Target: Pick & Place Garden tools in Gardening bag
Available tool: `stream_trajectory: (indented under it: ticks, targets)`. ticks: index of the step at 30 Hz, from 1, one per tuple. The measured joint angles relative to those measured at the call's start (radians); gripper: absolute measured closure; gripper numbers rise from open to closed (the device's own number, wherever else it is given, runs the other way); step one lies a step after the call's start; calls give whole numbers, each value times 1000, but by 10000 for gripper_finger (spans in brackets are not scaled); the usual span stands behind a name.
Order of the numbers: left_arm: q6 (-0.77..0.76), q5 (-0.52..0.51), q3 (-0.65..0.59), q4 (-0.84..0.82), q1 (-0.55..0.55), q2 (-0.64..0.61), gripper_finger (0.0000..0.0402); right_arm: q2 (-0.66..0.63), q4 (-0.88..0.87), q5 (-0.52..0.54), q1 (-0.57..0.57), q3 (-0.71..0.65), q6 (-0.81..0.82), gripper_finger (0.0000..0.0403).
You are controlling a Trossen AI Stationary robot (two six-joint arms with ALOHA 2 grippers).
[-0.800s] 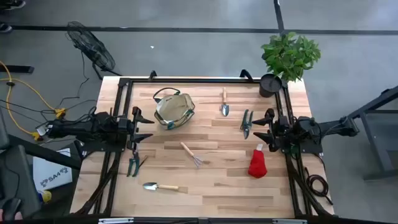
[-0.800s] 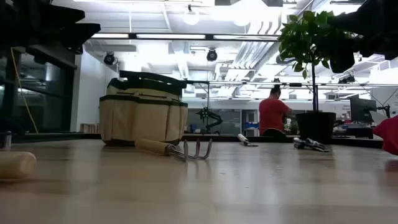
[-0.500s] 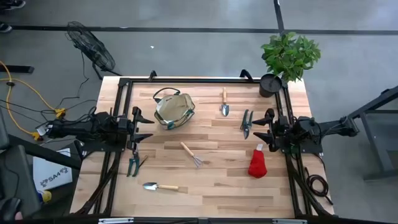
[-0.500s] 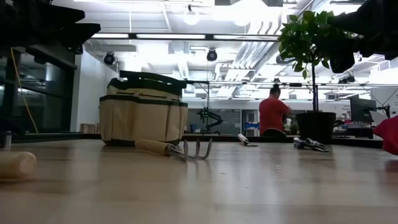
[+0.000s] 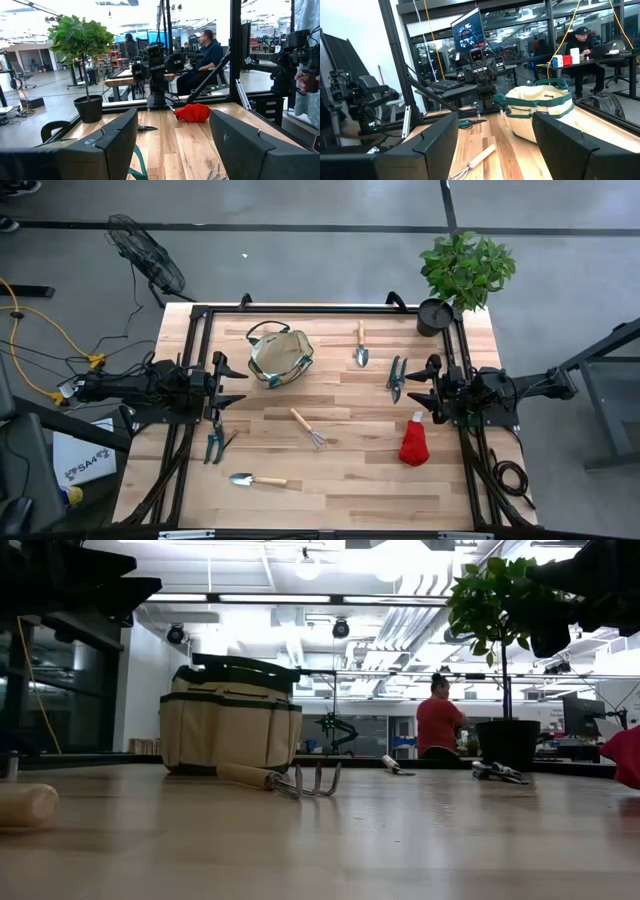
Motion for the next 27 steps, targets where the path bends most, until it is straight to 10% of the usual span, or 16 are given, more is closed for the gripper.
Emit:
stream_trajectory:
  ticks: [27]
  targets:
    - [0,0,0,0,0,0,160,0,5,76,0,0,-30,155]
